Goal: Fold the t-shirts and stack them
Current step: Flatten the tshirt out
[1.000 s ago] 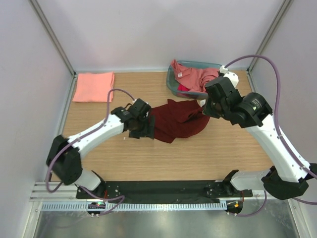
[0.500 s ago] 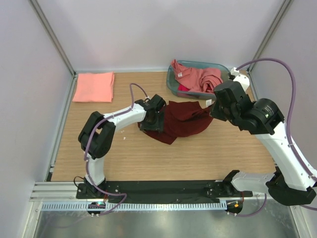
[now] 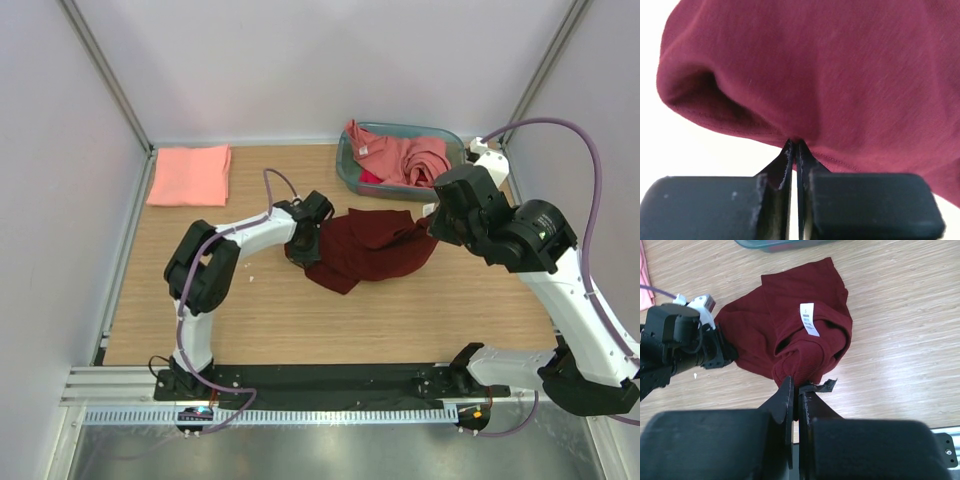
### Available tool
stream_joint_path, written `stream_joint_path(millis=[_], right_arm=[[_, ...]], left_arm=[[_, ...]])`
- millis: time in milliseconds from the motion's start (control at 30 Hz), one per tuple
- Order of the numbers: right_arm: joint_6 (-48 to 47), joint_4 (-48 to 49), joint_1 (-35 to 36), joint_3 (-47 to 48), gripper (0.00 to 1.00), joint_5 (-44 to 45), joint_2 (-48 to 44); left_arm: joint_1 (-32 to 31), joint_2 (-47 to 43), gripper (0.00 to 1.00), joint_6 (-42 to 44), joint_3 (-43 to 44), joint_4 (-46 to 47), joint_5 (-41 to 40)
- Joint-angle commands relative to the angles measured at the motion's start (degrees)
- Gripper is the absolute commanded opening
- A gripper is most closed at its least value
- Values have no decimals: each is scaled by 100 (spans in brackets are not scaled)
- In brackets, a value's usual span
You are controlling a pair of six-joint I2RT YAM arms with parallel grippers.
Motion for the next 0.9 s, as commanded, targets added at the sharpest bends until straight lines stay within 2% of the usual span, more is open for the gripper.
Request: stream_joint_path(millis=[0, 67, 167, 200, 300, 333, 433, 533, 633, 733, 767, 867], right_arm=[[36, -156, -23, 71, 1, 391, -106], [71, -341, -23, 133, 1, 452, -141], [133, -560, -15, 133, 1, 505, -316], [194, -744, -14, 141, 1, 514, -369], [423, -1069, -23, 89, 1, 506, -764], [501, -1140, -15, 63, 1, 401, -878], [809, -1360, -14, -113, 1, 129, -1353], [1090, -1458, -23, -253, 1, -118, -1722], [1477, -1466, -15, -516, 1, -329, -1820], [1785, -1449, -23, -876, 1, -23, -1592], [1777, -1431, -23, -956, 1, 100, -1417], [1242, -1291, -145, -887, 1, 864, -373]], left_arm=[[0, -563, 0, 64, -384, -46, -41], [0, -967, 0, 64, -681, -187, -59], [9, -2196, 0, 29, -1043, -398, 11], [-8, -2869, 0, 11, -1235, -529, 46], [-17, -3971, 0, -15, -1465, -775, 108], [-17, -4671, 0, -24, -1501, -820, 125], [-17, -5772, 0, 46, -1484, -1074, 91], [-17, -6407, 0, 160, -1248, -1557, -180], [-17, -6506, 0, 204, -914, -2207, -768], [-9, -6366, 0, 3, -789, -2595, -1384], [0, -6139, 0, -102, -728, -2682, -1778], [167, -5629, 0, -323, -675, -2841, -1914]])
